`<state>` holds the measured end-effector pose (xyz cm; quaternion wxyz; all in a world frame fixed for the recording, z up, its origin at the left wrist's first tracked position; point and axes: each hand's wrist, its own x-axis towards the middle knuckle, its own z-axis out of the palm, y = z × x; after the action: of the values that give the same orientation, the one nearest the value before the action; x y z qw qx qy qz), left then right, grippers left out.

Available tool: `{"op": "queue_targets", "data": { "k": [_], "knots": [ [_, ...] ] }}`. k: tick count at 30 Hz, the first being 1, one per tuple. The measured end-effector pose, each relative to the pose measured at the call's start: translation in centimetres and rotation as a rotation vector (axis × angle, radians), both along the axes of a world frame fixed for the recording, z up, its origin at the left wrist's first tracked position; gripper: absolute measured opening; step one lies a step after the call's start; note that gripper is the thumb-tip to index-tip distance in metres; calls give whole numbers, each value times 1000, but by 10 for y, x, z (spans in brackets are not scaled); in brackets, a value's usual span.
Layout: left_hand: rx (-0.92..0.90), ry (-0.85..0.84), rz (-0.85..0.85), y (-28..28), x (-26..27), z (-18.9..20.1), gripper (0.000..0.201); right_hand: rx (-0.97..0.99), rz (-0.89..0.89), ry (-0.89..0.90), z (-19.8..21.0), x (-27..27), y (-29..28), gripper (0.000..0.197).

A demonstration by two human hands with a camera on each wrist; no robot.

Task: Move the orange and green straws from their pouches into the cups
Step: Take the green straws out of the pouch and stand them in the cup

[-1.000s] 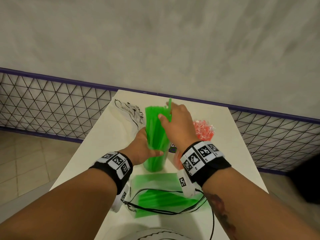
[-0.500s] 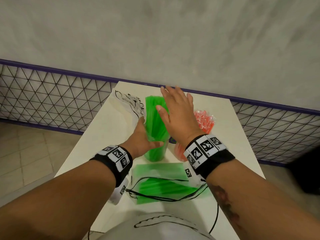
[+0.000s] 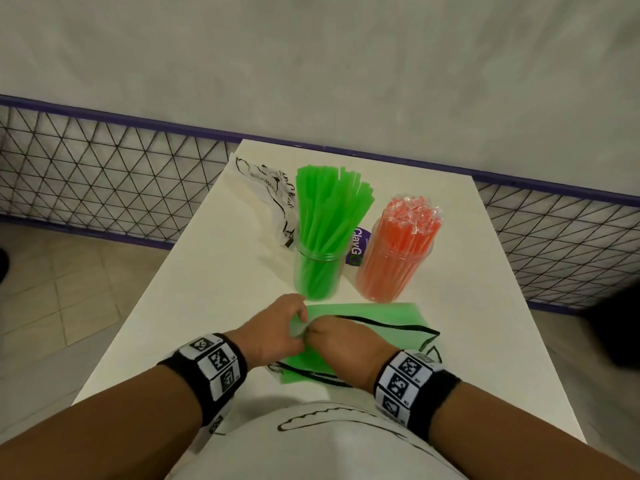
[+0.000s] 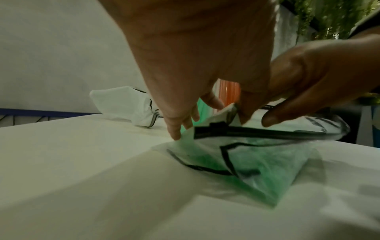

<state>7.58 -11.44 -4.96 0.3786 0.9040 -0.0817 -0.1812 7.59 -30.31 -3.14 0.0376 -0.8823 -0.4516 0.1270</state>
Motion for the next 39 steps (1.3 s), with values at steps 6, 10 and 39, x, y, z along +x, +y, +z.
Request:
{"op": "queue_targets", "data": {
  "k": [6,10,39],
  "knots": [
    [128,76,-214,-1,1,5,85,23,-174,35,-1,1,16,38],
    [248,100,-309,7,4,-1,104,-116,-124,22,-2,-9,17,36],
    [-260,-139,299,8,51,62,150,1086,-742,243,159,28,-26,10]
  ]
}}
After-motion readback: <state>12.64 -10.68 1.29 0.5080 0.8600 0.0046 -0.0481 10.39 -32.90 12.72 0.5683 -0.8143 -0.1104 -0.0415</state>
